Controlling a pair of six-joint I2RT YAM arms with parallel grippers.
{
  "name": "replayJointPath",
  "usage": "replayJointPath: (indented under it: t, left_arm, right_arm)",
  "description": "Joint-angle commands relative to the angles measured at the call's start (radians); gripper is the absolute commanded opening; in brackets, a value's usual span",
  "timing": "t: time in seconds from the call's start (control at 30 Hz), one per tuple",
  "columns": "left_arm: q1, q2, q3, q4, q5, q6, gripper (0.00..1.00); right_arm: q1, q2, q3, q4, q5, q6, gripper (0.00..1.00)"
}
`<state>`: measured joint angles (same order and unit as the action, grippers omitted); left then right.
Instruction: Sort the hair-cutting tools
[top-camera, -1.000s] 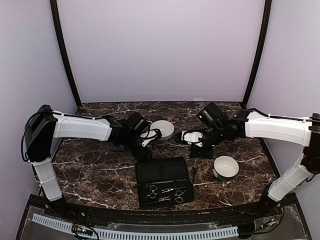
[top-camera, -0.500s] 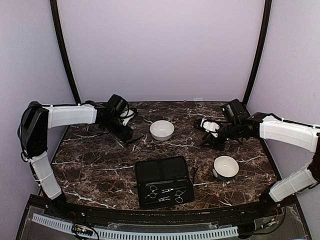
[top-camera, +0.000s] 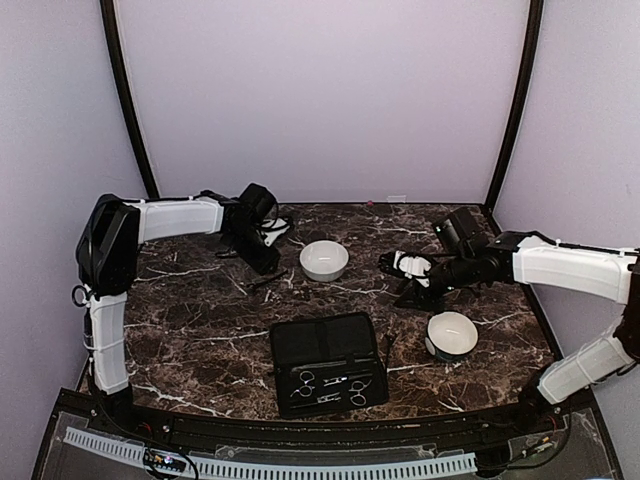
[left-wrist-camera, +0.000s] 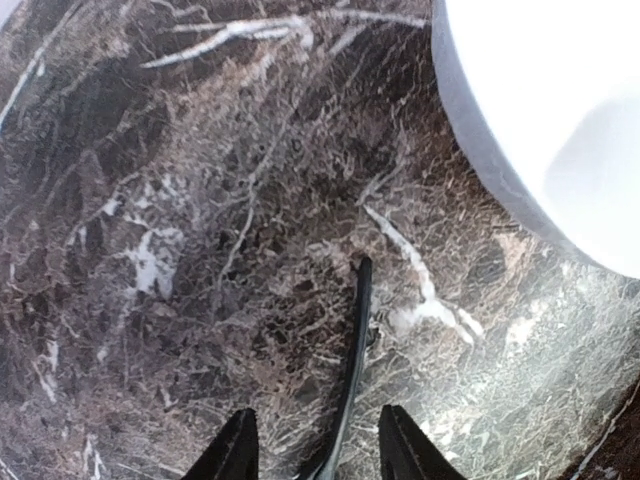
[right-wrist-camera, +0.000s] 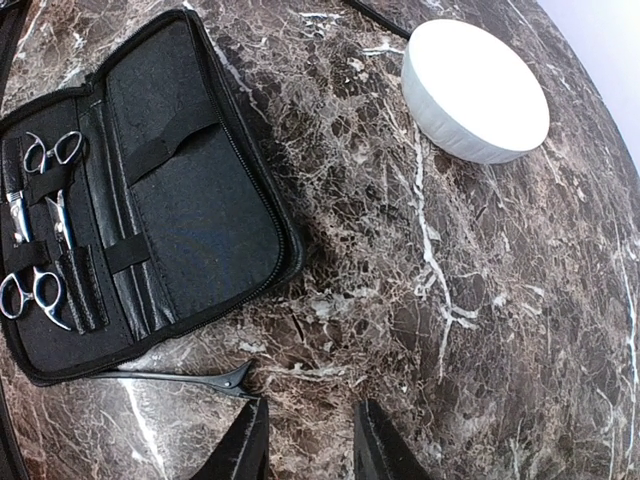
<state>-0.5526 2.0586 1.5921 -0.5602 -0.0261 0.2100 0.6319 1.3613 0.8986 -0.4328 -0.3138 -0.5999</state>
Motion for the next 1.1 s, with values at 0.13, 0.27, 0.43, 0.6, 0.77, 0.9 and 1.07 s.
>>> replayJointPath:
  t: [0.13,0.27,0.43,0.6,0.77,0.9,1.07]
  left_arm:
    - [0.004,0.063,0.029,-0.088,0.032,0.035,0.42]
    - [0.004,0.083,0.034,-0.093,0.025,0.038,0.33]
    - [0.005,0.089,0.032,-0.109,0.040,0.038,0.21]
    - [0.003,0.087,0.030,-0.135,0.052,0.037,0.13]
    - [-0.004,0.044,0.019,-0.151,0.050,0.033,0.06]
    - [-0.035,-0.041,-0.006,-0.189,0.030,0.021,0.02]
    - [-0.125,-0.197,-0.071,-0.253,0.020,0.004,0.02]
  right_arm:
    - [0.019,-0.010,-0.009,0.027,0.031,-0.018,0.29]
    - [0.020,-0.011,-0.011,0.027,0.026,-0.019,0.29]
    - [0.025,0.004,-0.006,0.020,0.028,-0.022,0.29]
    - [0.027,0.009,-0.009,0.021,0.037,-0.024,0.29]
    - [0.028,0.013,-0.008,0.019,0.043,-0.025,0.29]
    - [0.028,0.012,-0.010,0.019,0.045,-0.026,0.29]
    - [0.030,0.014,-0.010,0.019,0.051,-0.031,0.29]
